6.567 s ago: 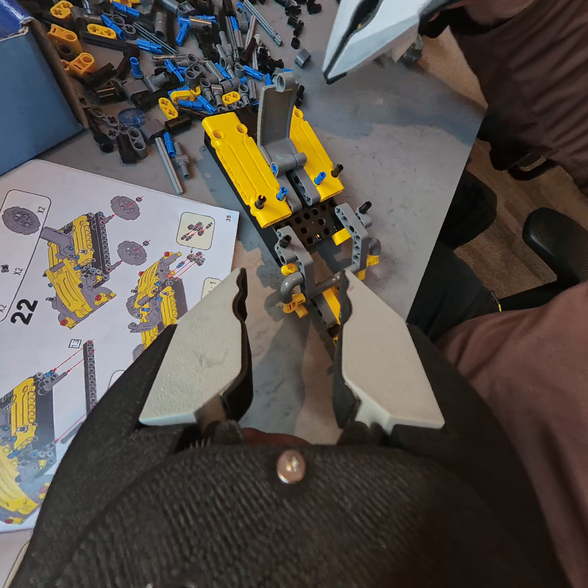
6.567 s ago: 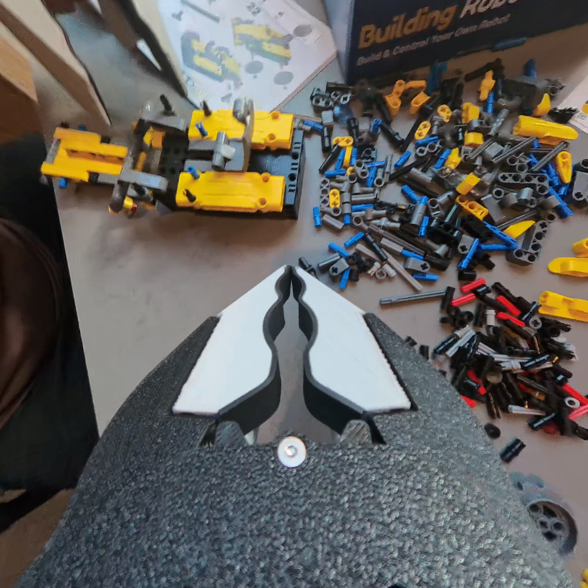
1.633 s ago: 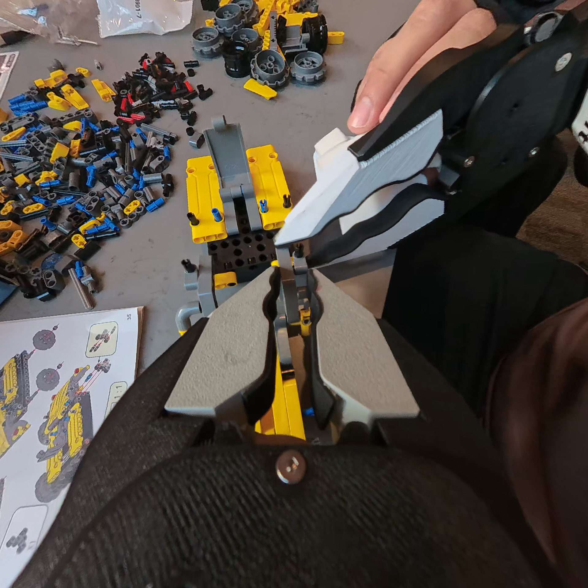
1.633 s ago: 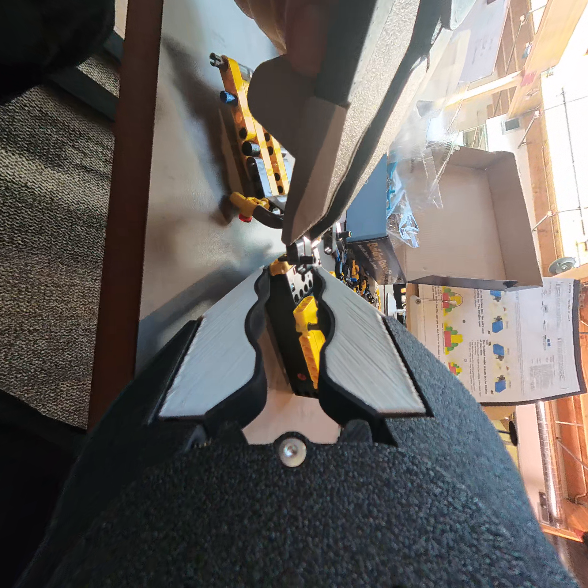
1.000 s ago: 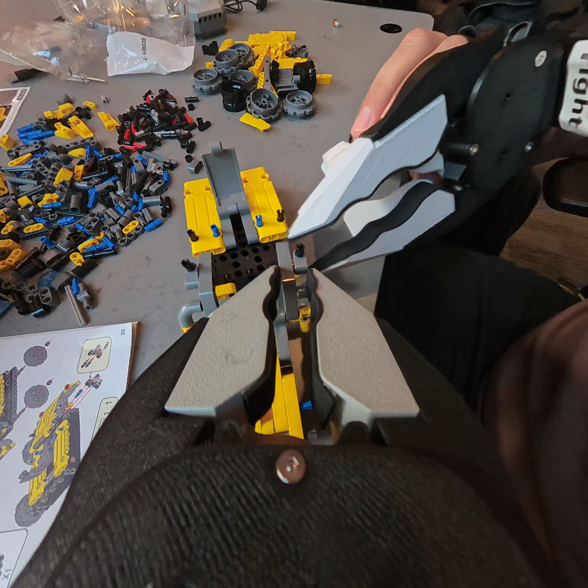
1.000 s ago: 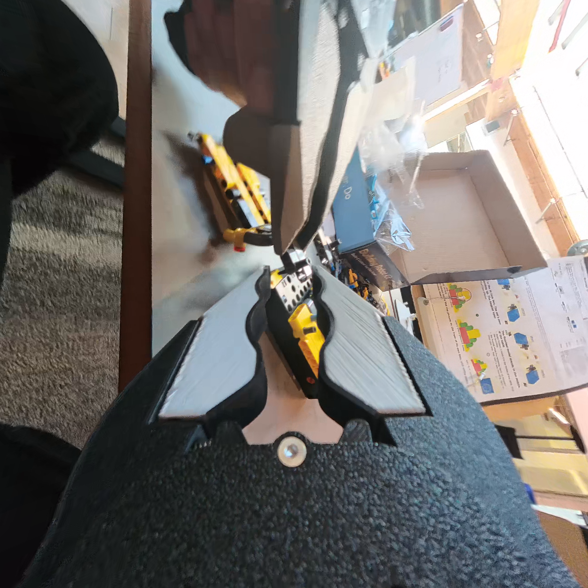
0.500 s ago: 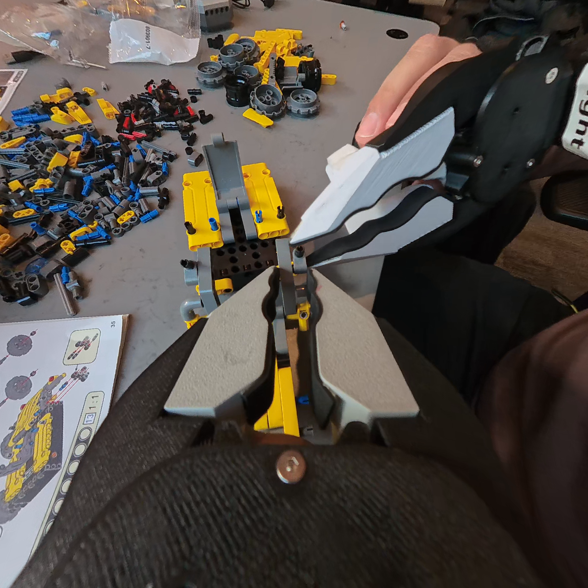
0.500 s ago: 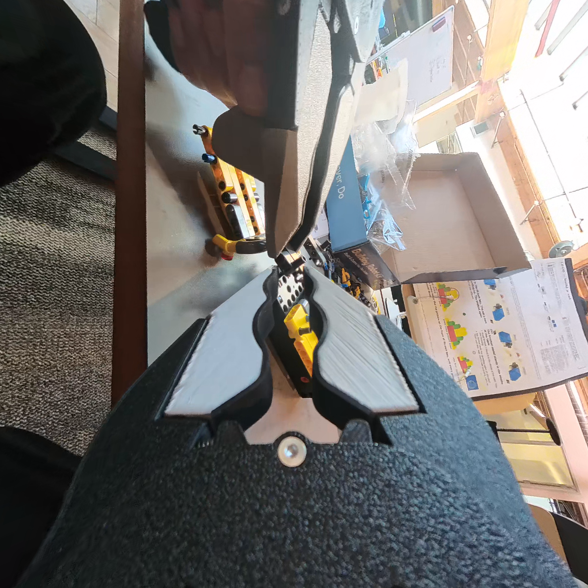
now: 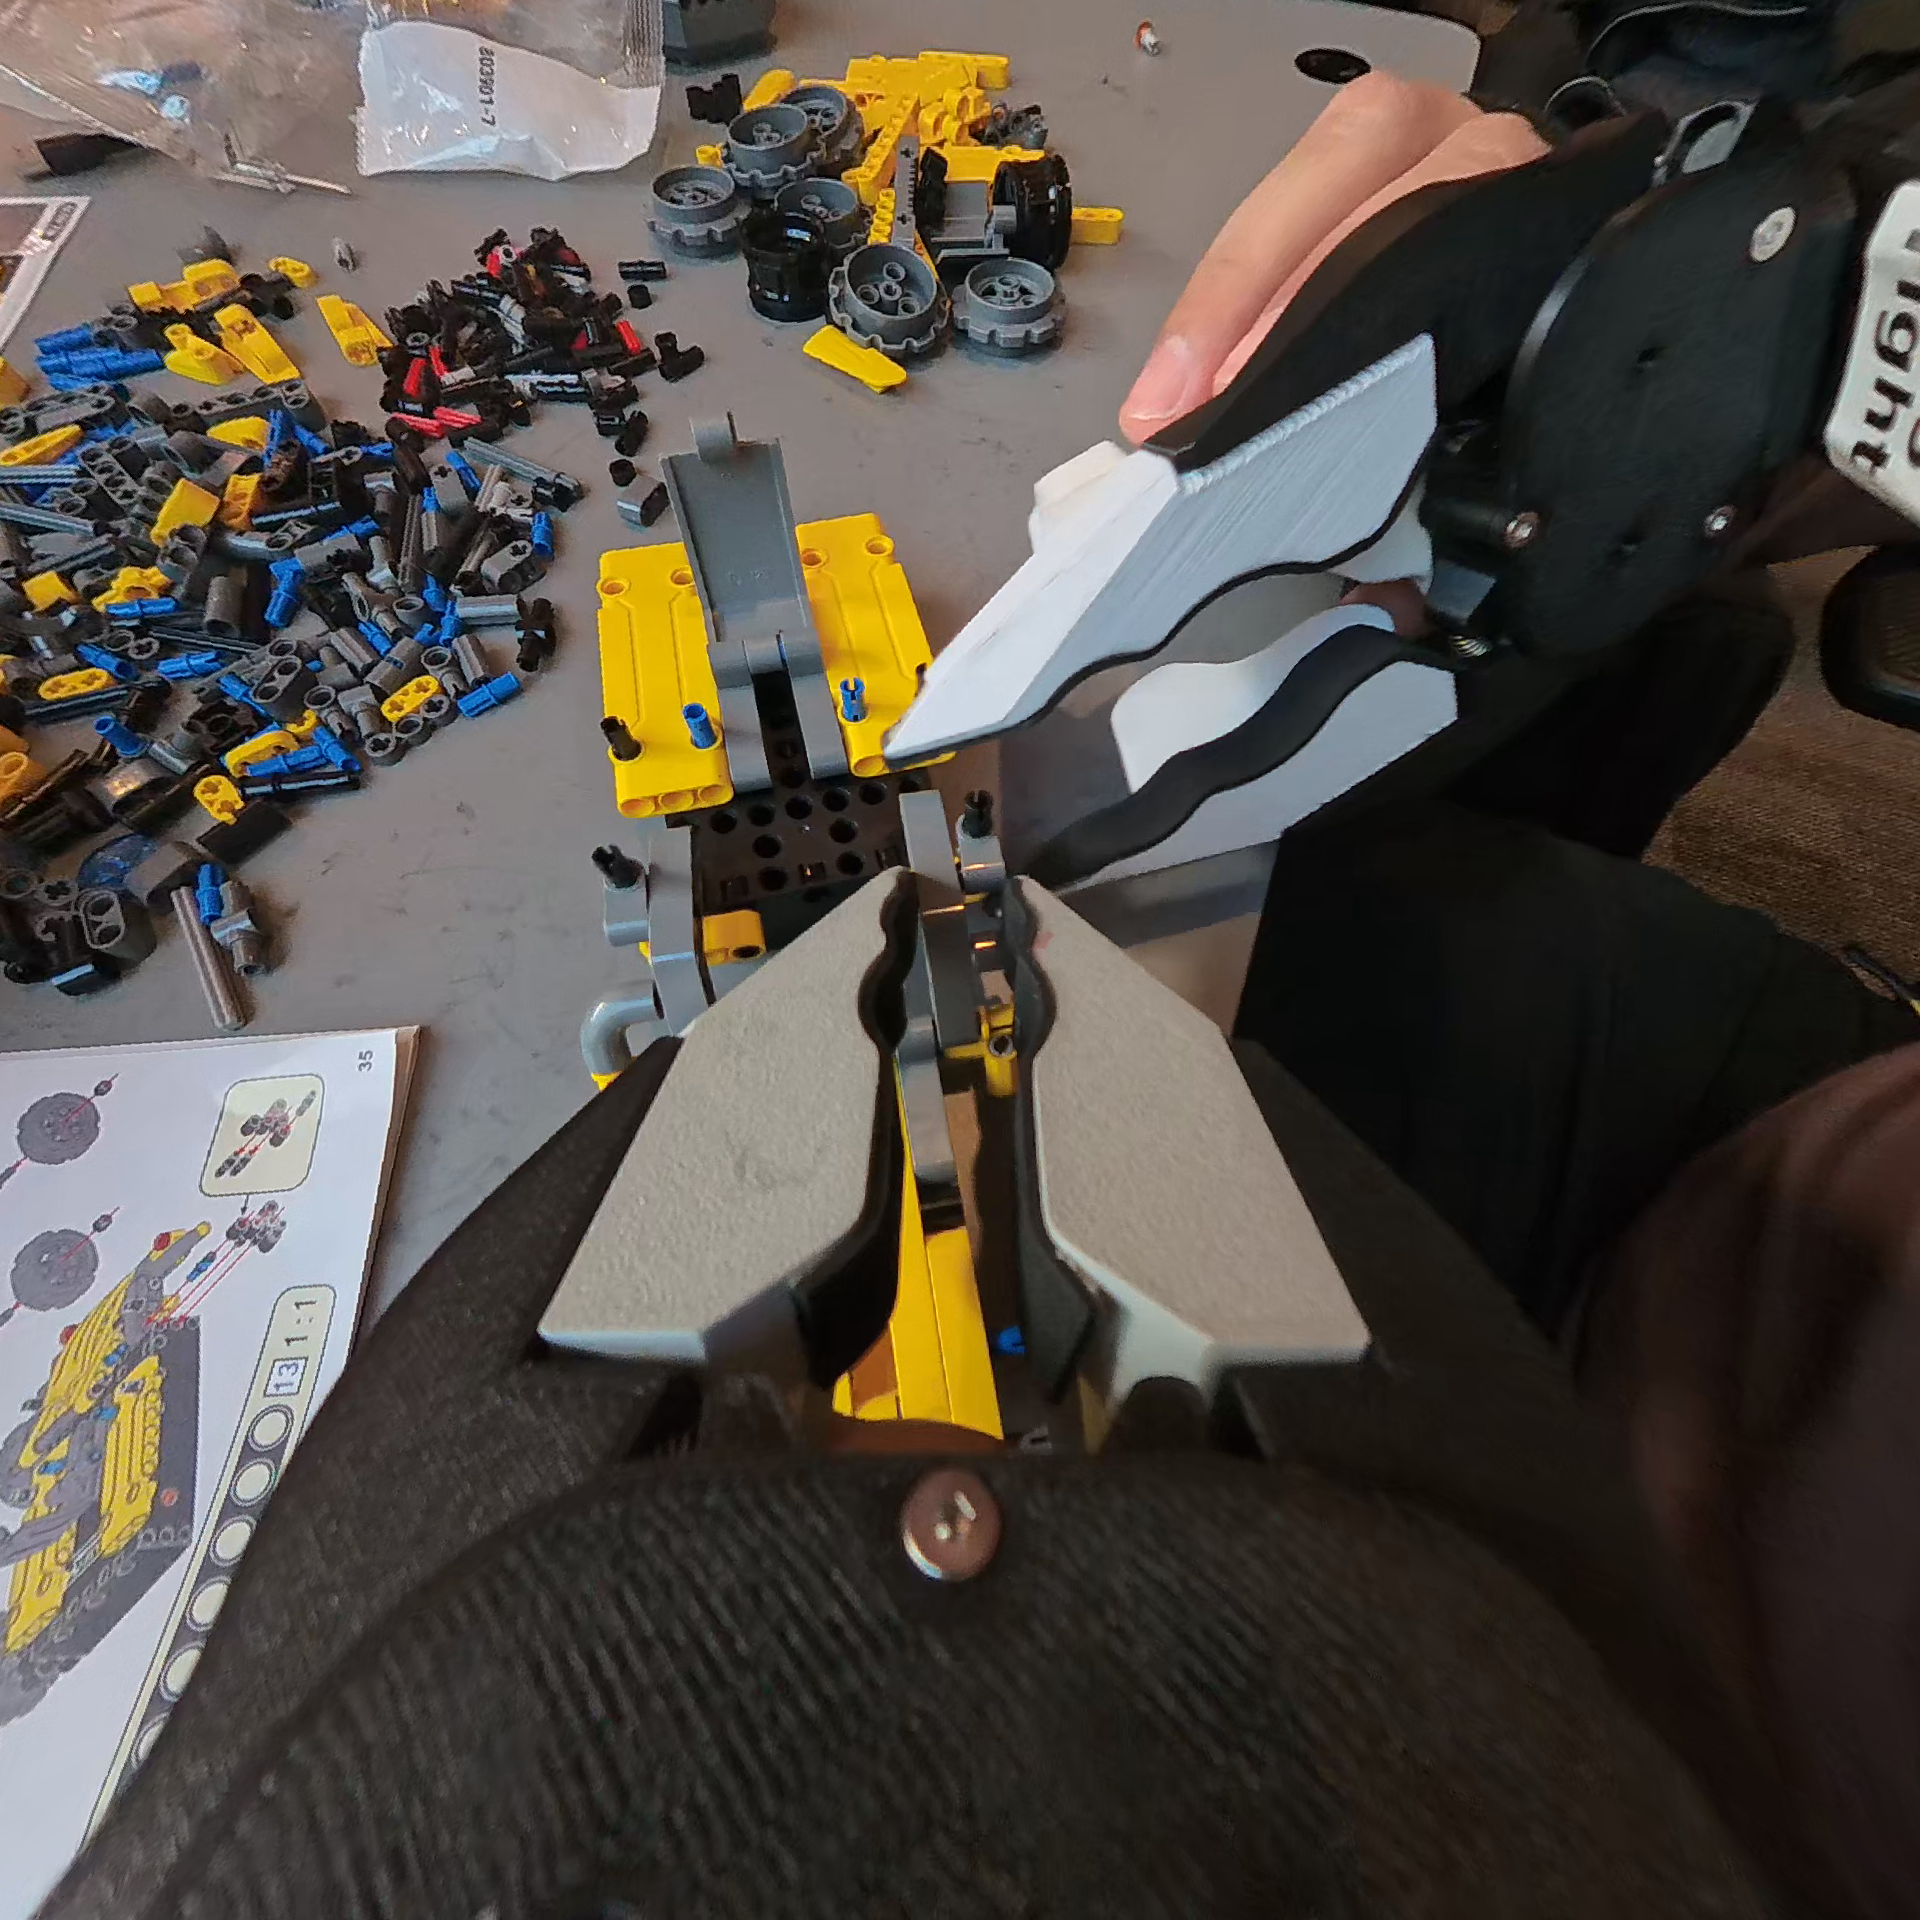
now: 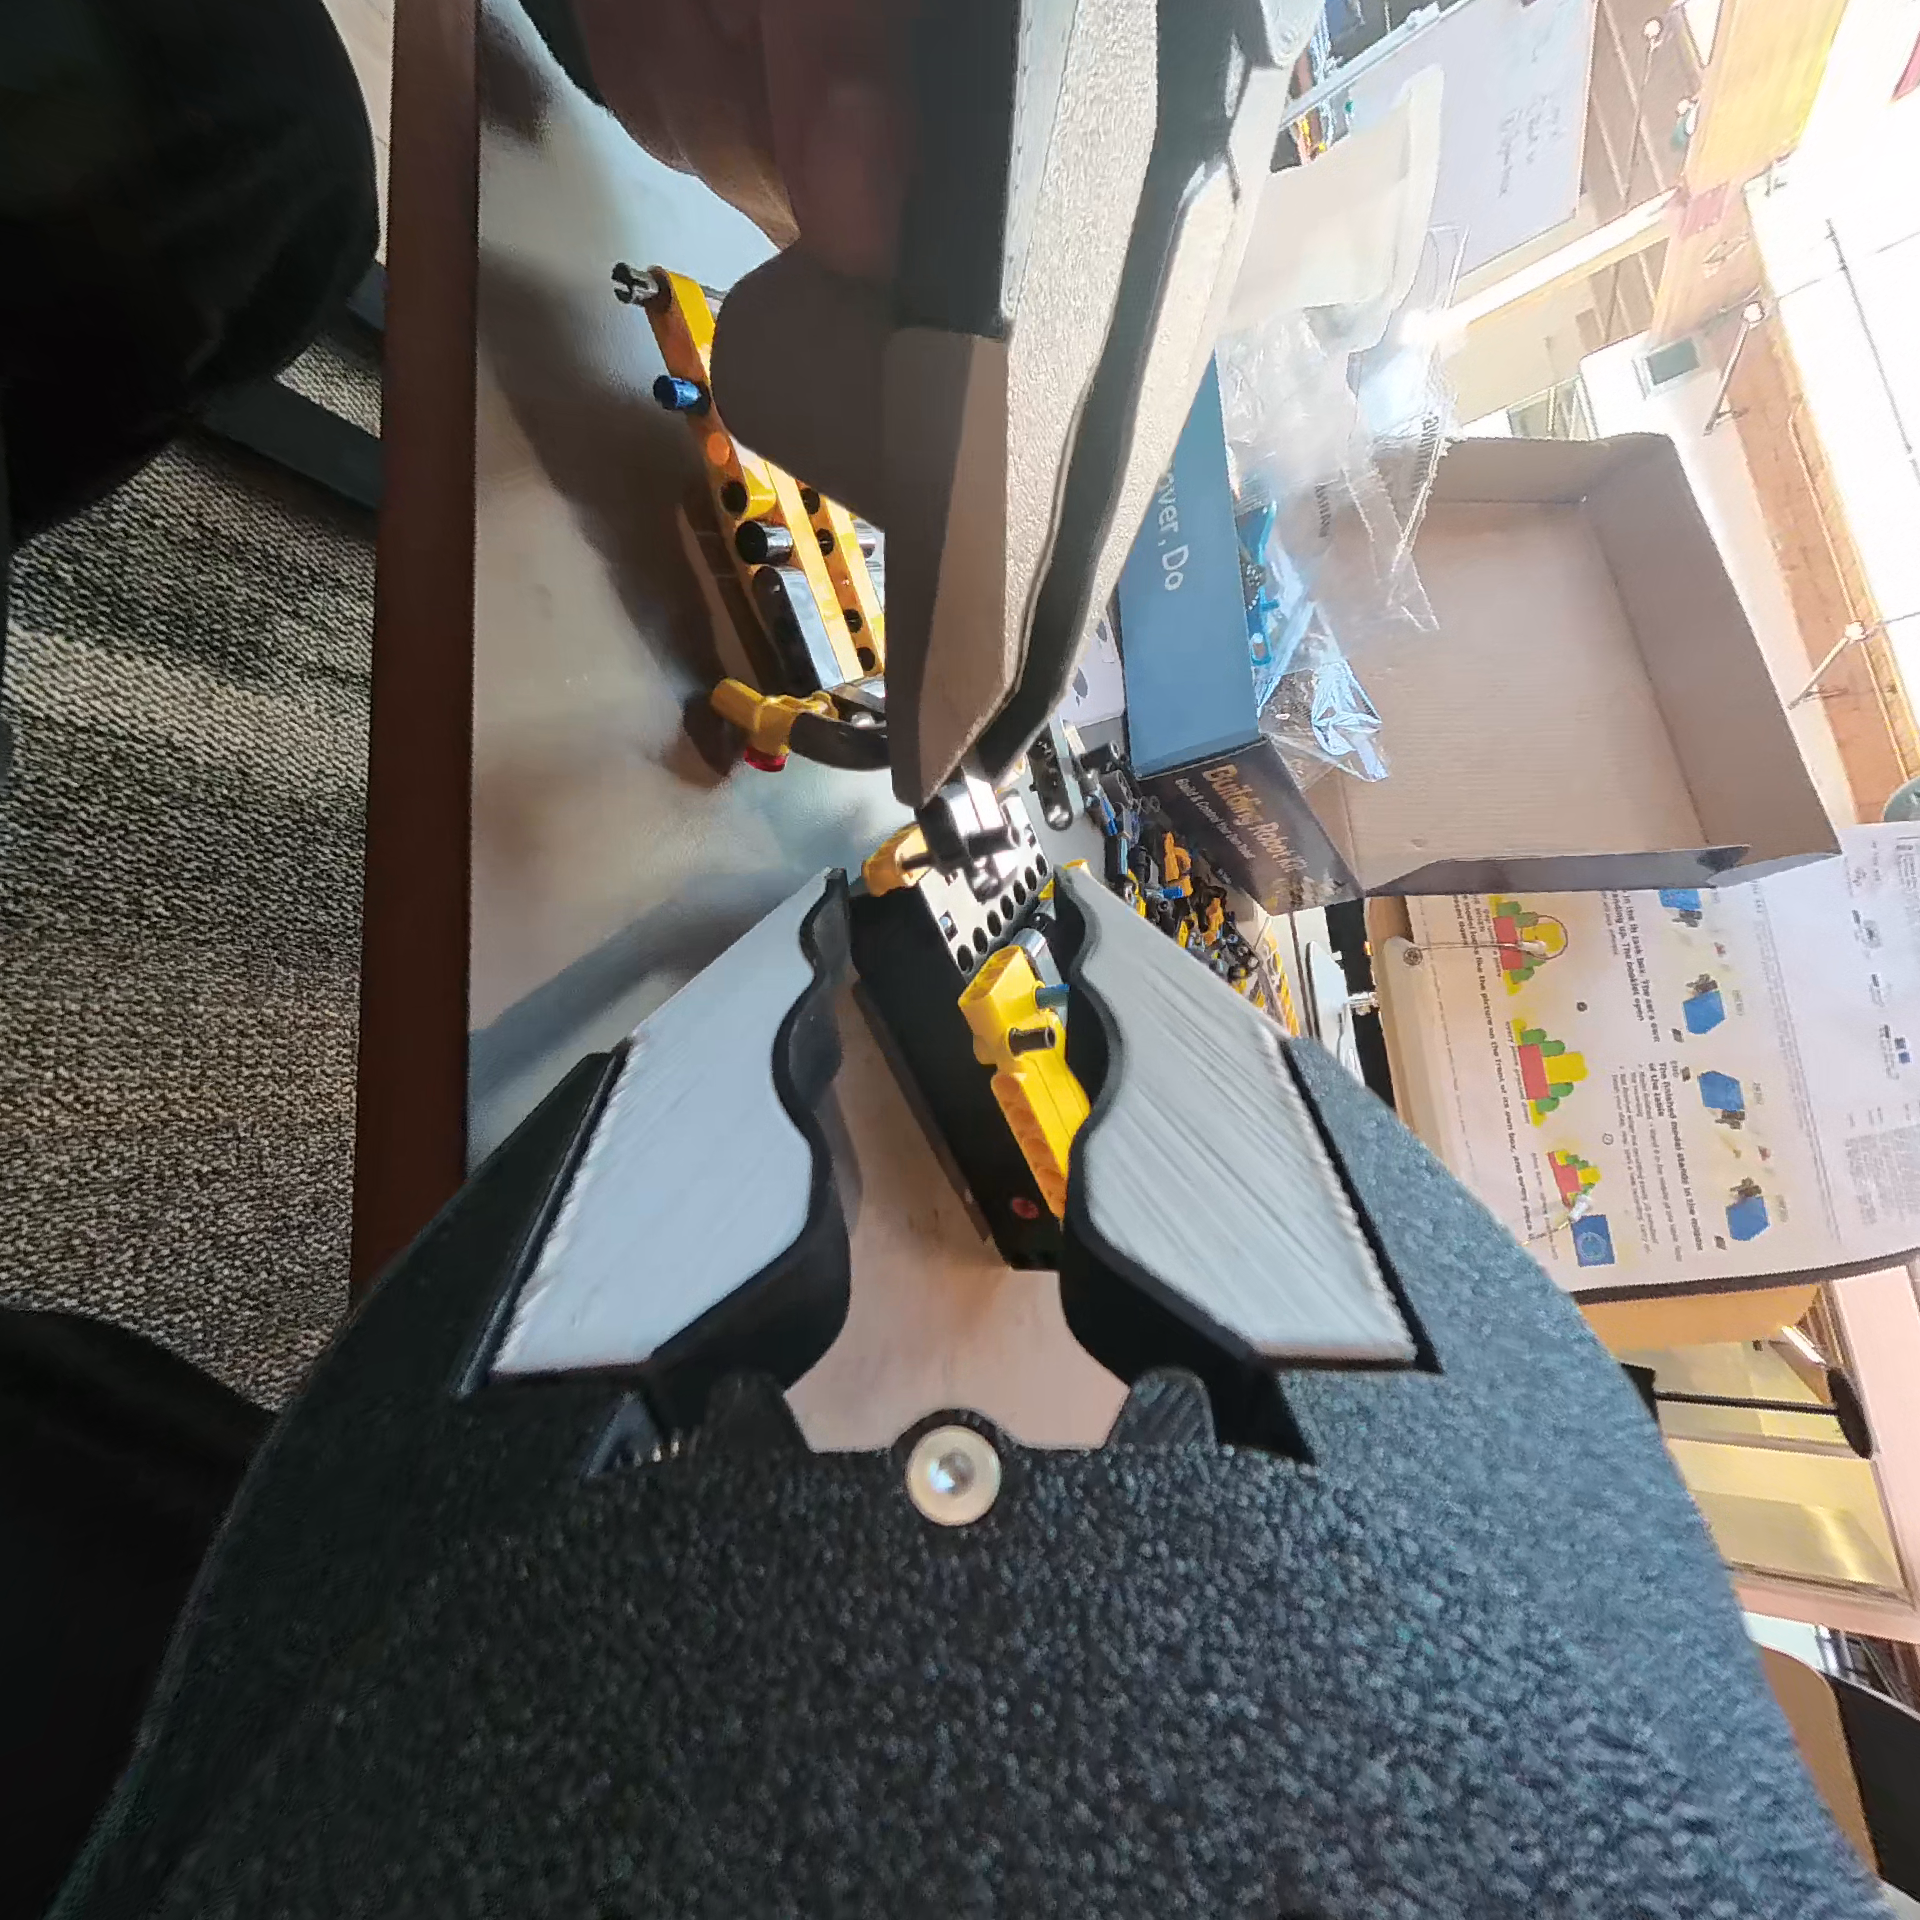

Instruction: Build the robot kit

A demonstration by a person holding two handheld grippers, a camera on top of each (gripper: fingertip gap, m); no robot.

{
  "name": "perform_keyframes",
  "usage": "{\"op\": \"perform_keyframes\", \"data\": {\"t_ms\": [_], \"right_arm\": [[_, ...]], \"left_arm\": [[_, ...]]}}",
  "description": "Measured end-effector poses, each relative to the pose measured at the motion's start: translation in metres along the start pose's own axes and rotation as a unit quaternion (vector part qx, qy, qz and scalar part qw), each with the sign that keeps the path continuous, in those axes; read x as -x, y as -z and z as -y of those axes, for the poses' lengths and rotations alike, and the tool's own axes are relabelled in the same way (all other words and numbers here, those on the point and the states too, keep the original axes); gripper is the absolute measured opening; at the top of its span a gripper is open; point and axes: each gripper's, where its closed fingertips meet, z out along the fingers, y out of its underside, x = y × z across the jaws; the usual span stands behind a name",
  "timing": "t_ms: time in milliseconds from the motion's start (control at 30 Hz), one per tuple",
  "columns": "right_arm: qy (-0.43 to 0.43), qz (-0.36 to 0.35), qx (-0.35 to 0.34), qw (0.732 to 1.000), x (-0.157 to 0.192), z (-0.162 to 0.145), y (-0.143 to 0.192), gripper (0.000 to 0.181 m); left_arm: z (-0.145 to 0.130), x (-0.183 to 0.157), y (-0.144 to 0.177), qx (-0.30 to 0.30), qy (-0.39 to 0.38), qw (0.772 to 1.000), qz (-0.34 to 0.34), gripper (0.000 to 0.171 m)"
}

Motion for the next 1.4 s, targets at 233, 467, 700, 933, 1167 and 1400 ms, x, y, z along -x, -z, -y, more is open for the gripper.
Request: {"op": "perform_keyframes", "data": {"t_ms": [233,467,700,933,1167,1400], "right_arm": [[0.022,0.001,-0.001,1.000,0.005,0.005,-0.003,0.030],[0.032,0.004,0.000,0.999,0.007,0.006,-0.005,0.029],[0.048,0.004,0.001,0.999,0.008,0.008,-0.007,0.027],[0.072,-0.003,0.001,0.997,0.008,0.007,-0.009,0.027],[0.123,-0.022,-0.003,0.992,0.007,0.006,-0.010,0.028],[0.153,-0.026,-0.016,0.988,0.006,0.005,-0.013,0.027]], "left_arm": [[0.000,0.003,0.001,0.002,-0.003,1.000,0.007,0.014],[0.000,0.002,-0.001,0.001,0.002,1.000,0.001,0.014],[-0.001,0.003,0.000,0.002,0.010,1.000,0.002,0.014],[-0.001,0.004,-0.001,0.004,0.013,1.000,-0.002,0.014],[-0.001,0.005,-0.001,0.005,0.016,1.000,-0.005,0.014],[-0.002,0.007,-0.002,0.029,0.020,0.999,-0.002,0.013]]}}
